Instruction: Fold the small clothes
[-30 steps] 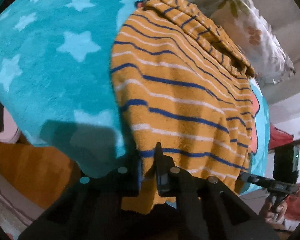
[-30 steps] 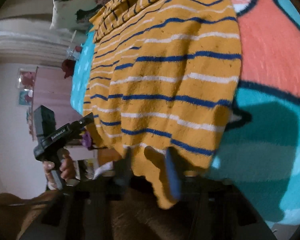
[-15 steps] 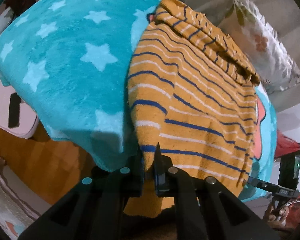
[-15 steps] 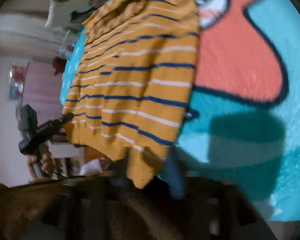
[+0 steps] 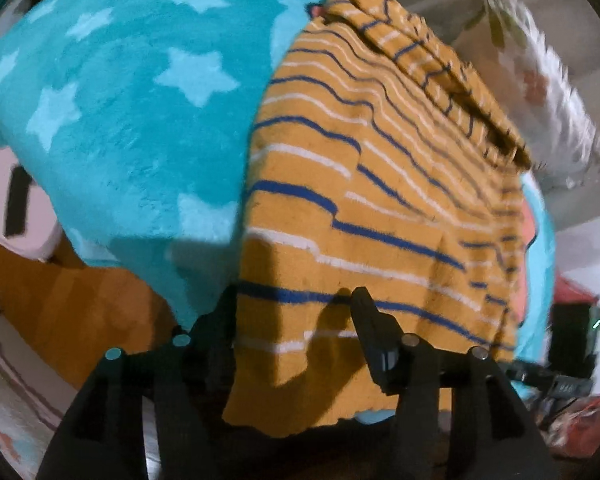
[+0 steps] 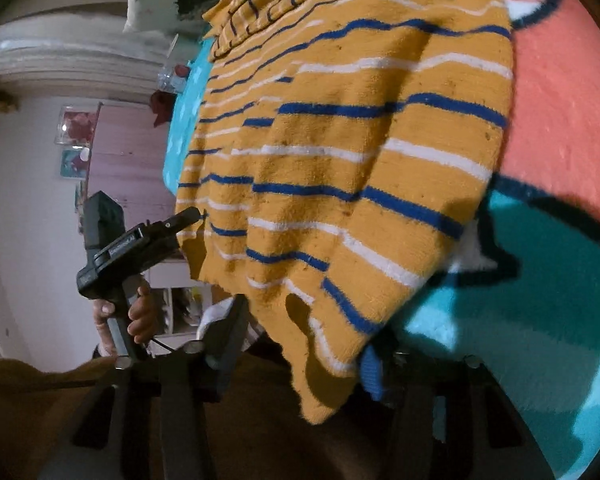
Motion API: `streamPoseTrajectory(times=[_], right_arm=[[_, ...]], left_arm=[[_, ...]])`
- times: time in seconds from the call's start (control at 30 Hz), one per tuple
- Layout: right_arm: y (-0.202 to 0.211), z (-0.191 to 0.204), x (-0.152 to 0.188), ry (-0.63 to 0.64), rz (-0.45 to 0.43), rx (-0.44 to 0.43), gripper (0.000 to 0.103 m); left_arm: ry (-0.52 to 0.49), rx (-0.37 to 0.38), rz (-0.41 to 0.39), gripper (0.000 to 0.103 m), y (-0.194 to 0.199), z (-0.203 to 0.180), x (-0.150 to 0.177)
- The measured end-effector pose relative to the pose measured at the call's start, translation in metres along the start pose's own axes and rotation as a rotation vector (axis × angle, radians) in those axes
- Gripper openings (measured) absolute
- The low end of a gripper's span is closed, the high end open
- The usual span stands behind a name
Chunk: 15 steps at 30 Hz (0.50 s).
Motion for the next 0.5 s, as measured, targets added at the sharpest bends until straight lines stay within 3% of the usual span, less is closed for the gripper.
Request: streamPoseTrajectory(times=[0.03,0.07,0.1,0.23,0.37,0.5], right_arm=[[-0.002,-0.002,-0.001,-0.003,0.006,0.02,0.02],[-0.003,-0.004,-0.002,-0.006,0.01,0.045,0.015],[-0.003,-0.004,-0.004,-0.006,0.01,0.061,0.013],[0.006,0.01,-0.014,0.052,-0.03,0.118,0.011],[0.03,0.027,-0.035,0.144,-0.11,0.172,0.011],[0.056,0.049,-0.066,0.186,-0.193,0.15,0.011]], left_arm=[[-0.01,-0.053,0.002,0.031,0.001,0.003,0.0],[-0.008,-0.061,0.001,0.011,0.002,0.004,-0.001],[0.019,-0.011,0.002,0.007,0.005,0.005,-0.001],[0.099,0.047,-0.012,0.007,0.02,0.007,-0.004],[0.057,0.041,-0.051,0.007,0.04,-0.01,-0.018],[0.025,0.075,-0.112,0.007,0.061,-0.031,-0.048]])
Point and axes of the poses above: each gripper's, at about its wrist camera, not at the fingertips, and y roughly against the way its jaws point, z to its left, x to its underside, the point moved 8 cm from there along -y, roughly the way its jaws point, and after that the axes turned 5 degrees about x, right-handed, at the moved point
